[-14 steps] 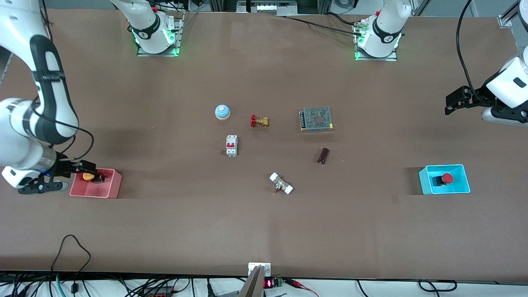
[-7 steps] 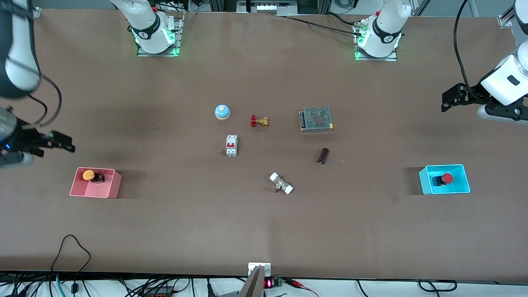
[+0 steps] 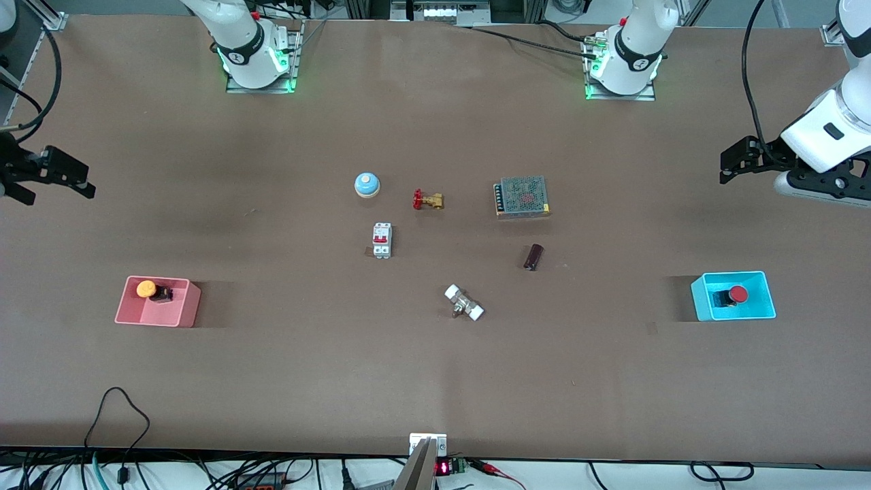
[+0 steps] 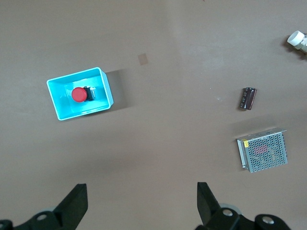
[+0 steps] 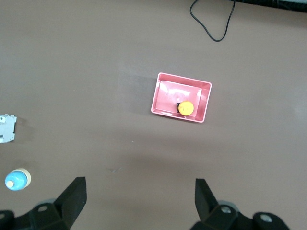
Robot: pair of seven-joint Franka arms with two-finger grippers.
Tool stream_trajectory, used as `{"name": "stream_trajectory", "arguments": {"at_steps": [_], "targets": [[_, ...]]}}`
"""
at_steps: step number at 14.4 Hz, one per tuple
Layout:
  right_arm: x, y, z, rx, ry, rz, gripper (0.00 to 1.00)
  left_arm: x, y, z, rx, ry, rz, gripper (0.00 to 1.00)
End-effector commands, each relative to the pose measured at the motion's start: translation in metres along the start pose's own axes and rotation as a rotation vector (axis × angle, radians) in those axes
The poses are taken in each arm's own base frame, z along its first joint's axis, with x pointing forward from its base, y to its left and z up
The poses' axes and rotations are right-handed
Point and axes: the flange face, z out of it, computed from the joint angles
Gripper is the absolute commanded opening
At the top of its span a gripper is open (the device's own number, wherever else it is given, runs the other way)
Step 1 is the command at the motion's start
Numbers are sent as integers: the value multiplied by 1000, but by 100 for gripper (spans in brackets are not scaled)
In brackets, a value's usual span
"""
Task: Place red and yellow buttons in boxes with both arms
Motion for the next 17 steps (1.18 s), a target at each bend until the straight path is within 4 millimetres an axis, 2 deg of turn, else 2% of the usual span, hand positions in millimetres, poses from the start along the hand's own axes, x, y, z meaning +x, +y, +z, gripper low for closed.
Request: {"name": "stream_trajectory", "arguments": {"at_steps": [1,4,7,11,17], "targets": [[-5,-24,-8,-18,-30,-12,100,-6,2,-7,-4,4,19,100],[-4,-35,-8,-15,-43,107,100,-6,4,-7,-4,4,22,100],[2,-51,-11,-21,-44,76,100,-5,5,-9,-3,9,22,100],[5,-53,-4,-36,-63,69,100,-4,3,-12,-4,15,17,100],[5,-56,-4,-32,-66,74,100,-5,2,-11,-5,12,8,100]]}}
